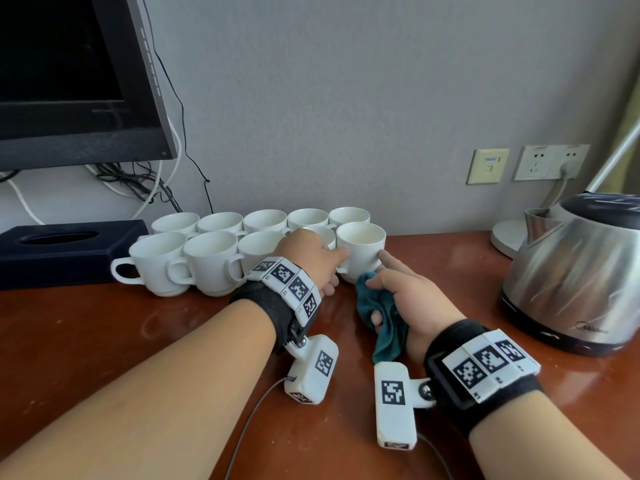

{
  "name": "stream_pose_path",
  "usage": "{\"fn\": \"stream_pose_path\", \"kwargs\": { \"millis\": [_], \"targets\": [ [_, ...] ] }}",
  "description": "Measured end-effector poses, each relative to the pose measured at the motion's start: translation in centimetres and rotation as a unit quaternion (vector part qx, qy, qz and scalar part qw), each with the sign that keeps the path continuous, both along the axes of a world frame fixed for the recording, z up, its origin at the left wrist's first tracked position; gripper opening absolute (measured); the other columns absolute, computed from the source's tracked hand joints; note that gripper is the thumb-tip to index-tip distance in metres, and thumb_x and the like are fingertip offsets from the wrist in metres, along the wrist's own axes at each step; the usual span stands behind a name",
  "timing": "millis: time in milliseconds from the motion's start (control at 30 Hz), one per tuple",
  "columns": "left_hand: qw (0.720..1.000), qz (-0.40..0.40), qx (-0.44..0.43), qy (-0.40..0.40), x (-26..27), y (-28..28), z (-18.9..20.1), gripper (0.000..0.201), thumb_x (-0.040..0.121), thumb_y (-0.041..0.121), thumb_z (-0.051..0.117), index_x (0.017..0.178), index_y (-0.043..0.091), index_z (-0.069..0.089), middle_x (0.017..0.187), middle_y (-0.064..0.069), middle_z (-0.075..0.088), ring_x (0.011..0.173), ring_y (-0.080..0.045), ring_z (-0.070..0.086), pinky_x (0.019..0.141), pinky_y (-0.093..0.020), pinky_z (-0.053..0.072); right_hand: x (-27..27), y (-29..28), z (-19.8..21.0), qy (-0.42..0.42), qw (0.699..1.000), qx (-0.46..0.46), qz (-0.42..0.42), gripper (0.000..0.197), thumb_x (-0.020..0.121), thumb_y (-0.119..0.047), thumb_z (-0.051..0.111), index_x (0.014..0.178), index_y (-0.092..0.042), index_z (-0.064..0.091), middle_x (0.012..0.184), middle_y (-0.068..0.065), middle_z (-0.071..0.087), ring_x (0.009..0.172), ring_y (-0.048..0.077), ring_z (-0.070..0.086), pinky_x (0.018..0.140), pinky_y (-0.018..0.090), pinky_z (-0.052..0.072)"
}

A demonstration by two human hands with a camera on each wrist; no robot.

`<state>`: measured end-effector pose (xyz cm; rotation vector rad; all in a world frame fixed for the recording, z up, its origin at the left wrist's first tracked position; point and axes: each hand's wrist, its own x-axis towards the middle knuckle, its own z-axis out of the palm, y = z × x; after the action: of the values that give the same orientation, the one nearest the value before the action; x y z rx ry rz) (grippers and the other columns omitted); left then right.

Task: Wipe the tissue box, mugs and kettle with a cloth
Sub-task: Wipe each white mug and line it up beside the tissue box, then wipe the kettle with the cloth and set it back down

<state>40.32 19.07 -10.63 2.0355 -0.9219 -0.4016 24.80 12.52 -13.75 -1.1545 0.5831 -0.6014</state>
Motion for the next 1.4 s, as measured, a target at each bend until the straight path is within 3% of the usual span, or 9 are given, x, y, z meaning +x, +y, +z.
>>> {"fn": "stream_pose_path", "kwargs": {
  "millis": [133, 500, 633, 733, 900, 967, 1100, 1200, 1400],
  "targets": [
    [1.0, -0.001, 0.011, -0.025, -0.1, 0.1, 0.2, 0.037, 0.098, 0.041, 0.066, 0.083, 0.008, 0.07, 0.067, -0.003, 0.076, 0.059, -0.02, 0.076, 0.062, -0.039, 0.066, -0.2, 0.1, 0.2, -0.007, 1.0, 0.008, 0.001, 0.05, 0.095, -0.003, 0.054, 0.128, -0.04, 0.065, 0.112, 0.015, 0.069, 0.051, 0.021, 0.047, 0.049, 0.028, 0.044],
    [0.999, -0.036, -0.028, 0.014, -1.7, 3.1, 2.4, 0.023, 0.098, 0.037, 0.066, 0.085, 0.017, 0.064, 0.085, -0.01, 0.077, 0.073, -0.028, 0.077, 0.065, -0.038, 0.063, -1.6, 1.2, 0.2, -0.013, 0.996, 0.072, -0.051, 0.035, 0.093, -0.002, 0.047, 0.122, 0.0, 0.066, 0.076, 0.019, 0.06, 0.051, 0.02, 0.057, 0.052, 0.03, 0.047],
    [0.991, -0.112, -0.016, 0.072, -3.7, 5.0, 3.9, 0.022, 0.097, 0.044, 0.068, 0.1, 0.022, 0.065, 0.099, 0.0, 0.075, 0.085, -0.016, 0.076, 0.078, -0.036, 0.064, -3.1, 3.4, 2.4, -0.036, 0.997, 0.064, -0.03, 0.035, 0.096, -0.007, 0.049, 0.124, -0.005, 0.069, 0.09, 0.026, 0.07, 0.058, 0.026, 0.063, 0.062, 0.037, 0.053],
    [0.956, -0.201, -0.004, 0.215, -5.9, 7.3, 5.0, 0.042, 0.094, 0.053, 0.069, 0.12, 0.019, 0.069, 0.109, -0.001, 0.077, 0.089, -0.02, 0.074, 0.094, -0.045, 0.061, -5.1, 5.6, 4.9, -0.051, 0.998, 0.042, 0.014, 0.035, 0.098, -0.011, 0.048, 0.122, -0.01, 0.073, 0.109, 0.027, 0.074, 0.07, 0.032, 0.069, 0.074, 0.044, 0.055],
    [0.941, -0.206, -0.051, 0.264, -9.2, 11.2, 6.2, 0.038, 0.1, 0.027, 0.07, 0.128, 0.003, 0.062, 0.098, -0.014, 0.07, 0.072, -0.024, 0.064, 0.081, -0.04, 0.06, -8.8, 9.1, 7.9, -0.048, 0.997, -0.019, 0.056, 0.037, 0.097, 0.004, 0.046, 0.124, -0.005, 0.069, 0.111, 0.03, 0.072, 0.088, 0.043, 0.069, 0.074, 0.045, 0.06],
    [0.944, -0.2, -0.063, 0.256, -10.0, 12.5, 6.3, 0.027, 0.1, 0.017, 0.069, 0.123, 0.003, 0.065, 0.097, -0.017, 0.072, 0.073, -0.024, 0.067, 0.081, -0.04, 0.061, -9.9, 10.3, 8.4, -0.031, 0.997, -0.05, 0.057, 0.038, 0.094, 0.009, 0.048, 0.123, -0.004, 0.069, 0.109, 0.033, 0.071, 0.084, 0.043, 0.068, 0.077, 0.048, 0.058],
    [0.958, -0.161, -0.095, 0.217, -10.7, 15.2, 6.6, 0.007, 0.099, 0.002, 0.064, 0.101, 0.007, 0.069, 0.073, -0.01, 0.072, 0.059, -0.017, 0.068, 0.053, -0.028, 0.056, -11.2, 12.4, 8.7, 0.011, 0.994, -0.092, 0.057, 0.038, 0.091, 0.013, 0.057, 0.126, 0.0, 0.065, 0.115, 0.033, 0.071, 0.091, 0.043, 0.07, 0.085, 0.049, 0.059],
    [0.962, -0.133, -0.118, 0.209, -10.9, 17.5, 7.2, 0.01, 0.099, 0.001, 0.064, 0.092, 0.007, 0.065, 0.069, -0.009, 0.066, 0.056, -0.017, 0.063, 0.051, -0.029, 0.056, -11.6, 14.0, 8.7, 0.041, 0.99, -0.112, 0.076, 0.038, 0.089, 0.012, 0.063, 0.126, 0.003, 0.064, 0.119, 0.03, 0.071, 0.096, 0.037, 0.071, 0.089, 0.046, 0.059],
    [0.958, -0.11, -0.163, 0.207, -10.7, 21.0, 8.8, 0.013, 0.097, -0.002, 0.064, 0.087, 0.007, 0.065, 0.076, -0.011, 0.064, 0.063, -0.019, 0.06, 0.055, -0.026, 0.051, -11.3, 17.3, 9.6, 0.169, 0.95, -0.224, 0.135, 0.045, 0.069, -0.003, 0.071, 0.113, 0.003, 0.067, 0.091, 0.02, 0.072, 0.074, 0.028, 0.067, 0.06, 0.032, 0.053]
  ]
}}
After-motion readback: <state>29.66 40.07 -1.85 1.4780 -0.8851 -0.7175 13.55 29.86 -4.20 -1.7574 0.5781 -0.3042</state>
